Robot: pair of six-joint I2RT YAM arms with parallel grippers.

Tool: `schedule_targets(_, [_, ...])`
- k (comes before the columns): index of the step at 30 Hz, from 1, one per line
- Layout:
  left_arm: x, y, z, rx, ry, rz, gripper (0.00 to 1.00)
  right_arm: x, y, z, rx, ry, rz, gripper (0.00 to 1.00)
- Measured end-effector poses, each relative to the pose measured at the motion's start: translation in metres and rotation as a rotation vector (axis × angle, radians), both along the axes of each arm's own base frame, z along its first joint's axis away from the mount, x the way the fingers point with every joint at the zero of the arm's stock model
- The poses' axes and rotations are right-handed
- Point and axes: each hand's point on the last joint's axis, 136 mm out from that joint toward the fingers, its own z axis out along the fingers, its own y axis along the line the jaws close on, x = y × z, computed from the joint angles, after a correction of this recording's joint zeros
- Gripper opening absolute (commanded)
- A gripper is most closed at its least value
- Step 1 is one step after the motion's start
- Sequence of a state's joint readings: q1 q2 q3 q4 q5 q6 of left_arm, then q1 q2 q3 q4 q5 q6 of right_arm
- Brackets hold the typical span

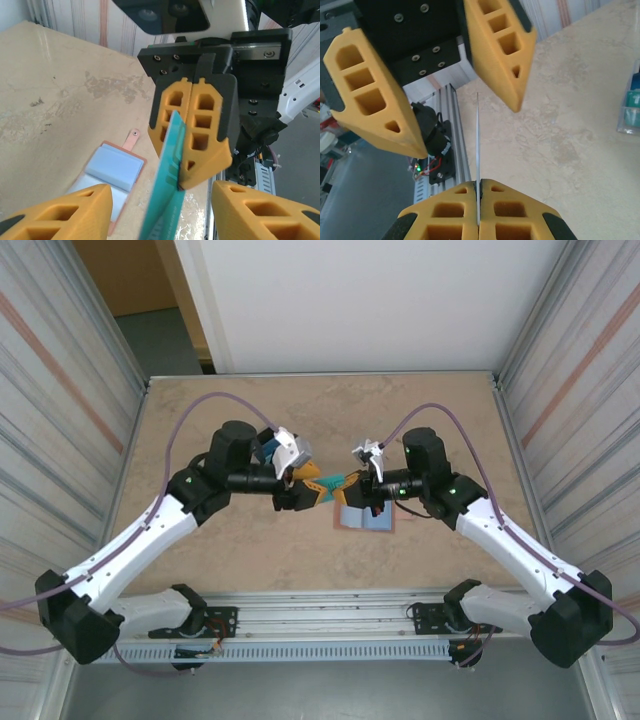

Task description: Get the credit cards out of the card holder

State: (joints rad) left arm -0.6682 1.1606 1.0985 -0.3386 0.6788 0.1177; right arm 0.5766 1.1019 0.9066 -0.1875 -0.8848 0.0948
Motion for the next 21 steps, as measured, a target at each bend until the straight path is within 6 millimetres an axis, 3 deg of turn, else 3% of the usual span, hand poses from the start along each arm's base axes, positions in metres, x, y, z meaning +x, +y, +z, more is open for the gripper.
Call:
schedule_targets(5, [-0.0025,-0.0045,-0.001,0.014,0.001,-0.05,0.33,-0.0032,0.0005,-0.002,-0.006,0.005,0.013,0.01])
schedule_targets(11, [-0.0072,-0.0089,-0.0054,0.017,0.023,-0.102,0.21,-0.0052,0.0005,-0.0043,-0.012,0.006,0.024,0.01])
schedule_targets(14, [-0.0078,-0.01,-0.0068,0.019,0.024,-0.115,0.03,-0.0059,0.0008,-0.0052,-0.013,0.009,0.029,0.02])
schedule_targets(16, [-0.009,-0.0103,-0.0067,0.019,0.032,-0.121,0.0,-0.0059,0.0008,-0.0065,-0.017,0.014,0.03,0.06])
schedule_targets(18, [-0.0094,-0.0099,-0.0074,0.023,0.034,-0.122,0.0,-0.0058,0.001,-0.0068,-0.017,0.013,0.03,0.16])
schedule_targets(21, [-0.0089,-0.01,-0.0079,0.026,0.031,-0.118,0.0,-0.0039,0.0007,-0.0089,-0.025,0.015,0.021,0.51])
